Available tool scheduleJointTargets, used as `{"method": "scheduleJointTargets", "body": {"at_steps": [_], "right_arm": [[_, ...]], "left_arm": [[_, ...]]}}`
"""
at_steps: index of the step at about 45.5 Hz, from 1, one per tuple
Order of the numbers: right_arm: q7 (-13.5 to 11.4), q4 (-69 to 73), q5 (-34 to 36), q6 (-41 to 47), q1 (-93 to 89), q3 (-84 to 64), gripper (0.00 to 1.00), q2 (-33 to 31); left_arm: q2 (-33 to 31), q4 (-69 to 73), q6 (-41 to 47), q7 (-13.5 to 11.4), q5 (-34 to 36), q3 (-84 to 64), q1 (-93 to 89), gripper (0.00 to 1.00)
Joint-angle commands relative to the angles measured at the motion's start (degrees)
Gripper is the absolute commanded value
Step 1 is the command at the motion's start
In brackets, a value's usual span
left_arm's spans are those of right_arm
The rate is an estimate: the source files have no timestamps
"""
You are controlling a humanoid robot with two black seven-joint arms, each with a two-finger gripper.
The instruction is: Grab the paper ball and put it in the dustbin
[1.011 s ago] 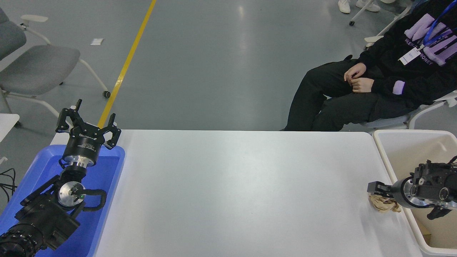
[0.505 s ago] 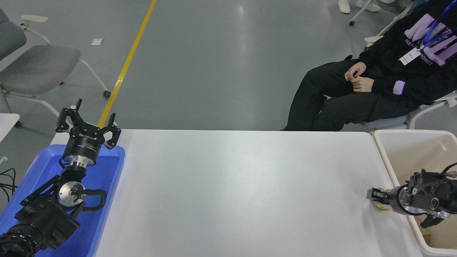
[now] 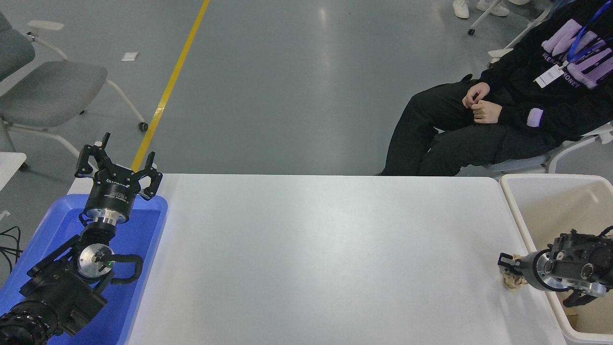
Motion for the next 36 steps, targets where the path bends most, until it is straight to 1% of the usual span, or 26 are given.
{"method": "scheduleJointTargets", "body": {"at_steps": [1, 5, 9, 13, 15, 22, 27, 36], "right_arm": [[0.30, 14.92, 1.28, 0.18, 16.94, -10.11, 0.00, -7.39], [0.39, 20.54, 1.28, 0.26, 26.87, -18.64, 0.00, -8.01], [0.56, 25.47, 1.28, 1.49, 36.19, -24.97, 0.00, -9.94], [0.56, 28.90, 1.28, 6.05, 45.68, -29.81, 0.00, -10.65], [0.56, 29.61, 1.28, 10.35, 50.34, -32.09, 0.00, -10.65], [0.56, 29.70, 1.28, 30.65, 64.41, -34.48, 0.00, -10.74], [0.56, 29.70, 1.28, 41.22, 72.15, -34.74, 0.00, -10.56], [0.56, 29.79, 1.37, 41.22, 80.68, -34.83, 0.00, -10.30]], "left_arm": [[0.00, -0.07, -0.09, 0.01, 0.04, 0.09, 0.01, 0.98], [0.00, -0.07, -0.09, 0.01, 0.04, 0.09, 0.01, 0.98], [0.00, -0.07, -0.09, 0.01, 0.04, 0.09, 0.01, 0.98], [0.00, -0.07, -0.09, 0.01, 0.04, 0.09, 0.01, 0.98], [0.00, -0.07, -0.09, 0.01, 0.04, 0.09, 0.01, 0.98], [0.09, -0.07, -0.09, 0.01, 0.04, 0.09, 0.01, 0.98], [0.00, 0.02, -0.09, 0.01, 0.04, 0.09, 0.01, 0.98], [0.09, 0.02, 0.00, 0.01, 0.04, 0.09, 0.01, 0.98]]}}
